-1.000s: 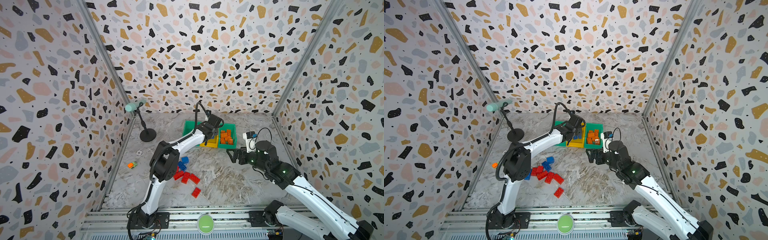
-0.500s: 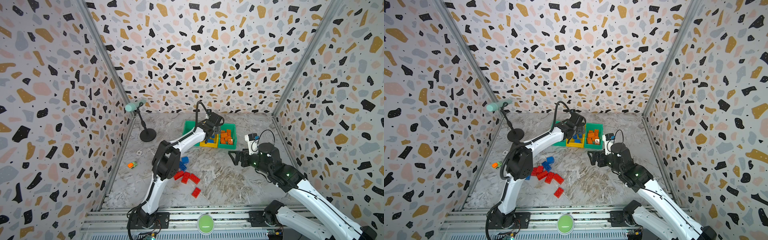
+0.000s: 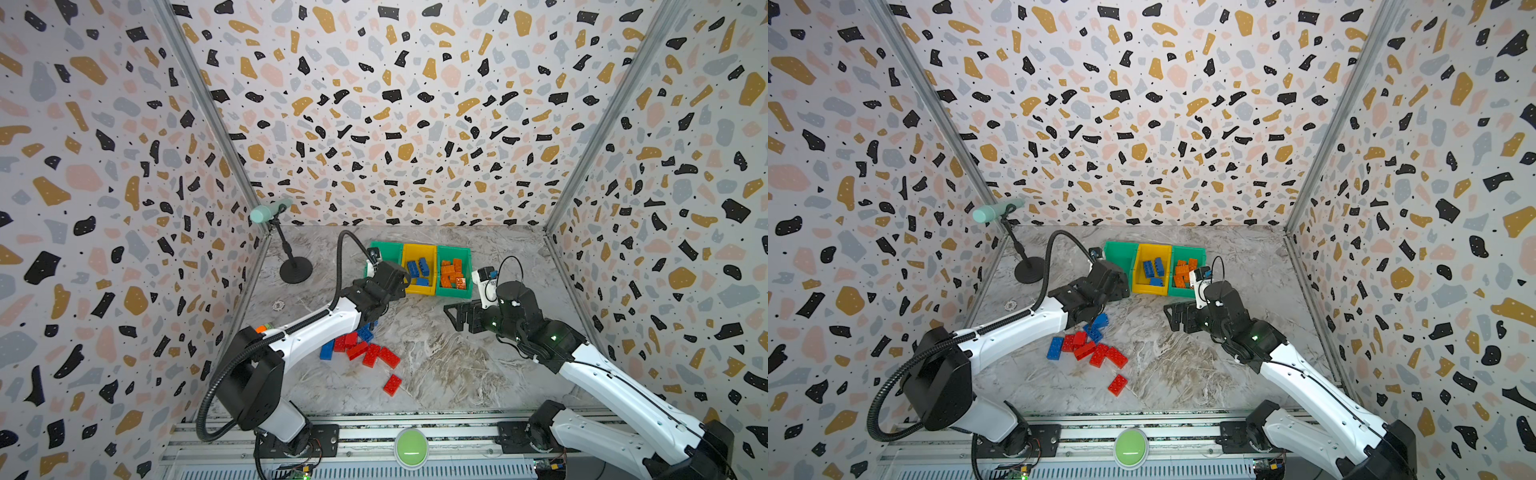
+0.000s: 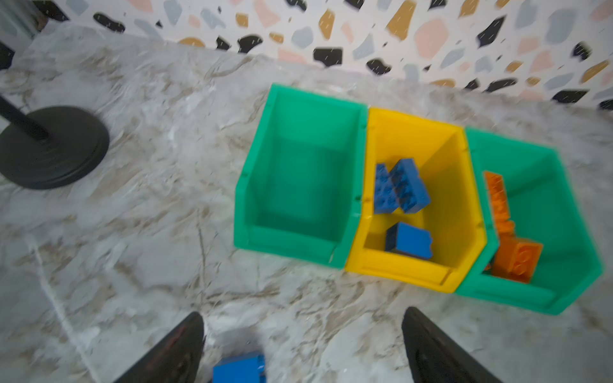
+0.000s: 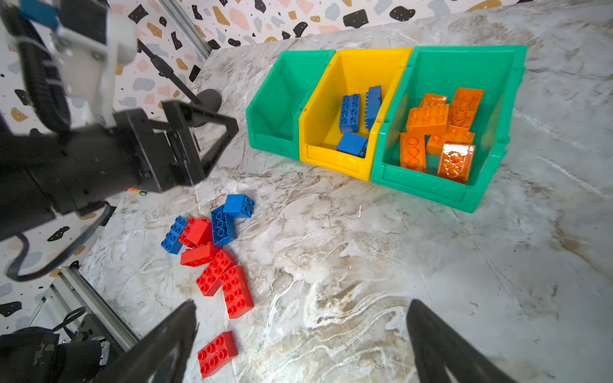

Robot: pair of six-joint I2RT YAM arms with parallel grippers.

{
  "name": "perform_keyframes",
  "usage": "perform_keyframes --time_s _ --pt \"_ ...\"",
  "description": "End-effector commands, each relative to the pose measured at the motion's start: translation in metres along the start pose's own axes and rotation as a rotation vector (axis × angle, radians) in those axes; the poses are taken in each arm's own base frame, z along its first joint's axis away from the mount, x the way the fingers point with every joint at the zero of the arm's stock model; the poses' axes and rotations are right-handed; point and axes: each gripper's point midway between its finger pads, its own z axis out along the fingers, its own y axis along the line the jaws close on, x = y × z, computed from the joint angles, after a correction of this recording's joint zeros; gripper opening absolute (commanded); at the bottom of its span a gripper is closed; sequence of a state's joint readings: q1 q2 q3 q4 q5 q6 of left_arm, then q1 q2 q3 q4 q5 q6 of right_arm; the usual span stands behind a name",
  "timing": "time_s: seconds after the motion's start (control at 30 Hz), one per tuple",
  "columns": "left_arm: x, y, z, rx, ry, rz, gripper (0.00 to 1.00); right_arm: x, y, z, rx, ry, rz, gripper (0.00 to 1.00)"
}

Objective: Sort the legos into containers by color
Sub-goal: Pick up the lego from the center of the table.

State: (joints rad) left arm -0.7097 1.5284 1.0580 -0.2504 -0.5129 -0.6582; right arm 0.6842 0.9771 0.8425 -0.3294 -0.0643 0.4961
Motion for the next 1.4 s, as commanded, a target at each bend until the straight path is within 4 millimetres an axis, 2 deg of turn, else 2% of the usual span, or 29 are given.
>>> perform_keyframes --time_s 0.0,0.13,0.27,0.57,1.0,1.2,1.37 --pt "0.017 0.014 0.003 -0.025 -0.006 -0.046 0.95 -0.013 0.025 0.002 -0.058 -0.014 -0.014 0.99" --pt "0.041 0.023 0.017 -0.044 0.038 -0.042 0.94 -0.007 0.044 0.013 -0.070 0.021 -0.042 0.99" --pt "0.058 0.027 0.035 -0.054 0.091 -0.027 0.92 -0.007 0.052 0.014 -0.079 0.024 -0.041 0.99" --pt "0.090 0.044 0.058 -0.075 0.170 -0.040 0.87 -0.014 0.045 0.002 -0.040 -0.026 -0.016 0.99" --pt "0.109 0.048 0.061 -0.079 0.213 -0.088 0.66 -0.012 0.045 0.013 -0.032 -0.006 -0.038 0.99" --pt "0.110 0.049 0.062 -0.100 0.226 -0.074 0.62 -0.013 0.045 0.014 -0.031 -0.010 -0.042 0.99" --pt "0.105 0.047 0.064 -0.117 0.228 -0.047 0.44 -0.013 0.041 0.012 -0.014 -0.021 -0.043 0.99"
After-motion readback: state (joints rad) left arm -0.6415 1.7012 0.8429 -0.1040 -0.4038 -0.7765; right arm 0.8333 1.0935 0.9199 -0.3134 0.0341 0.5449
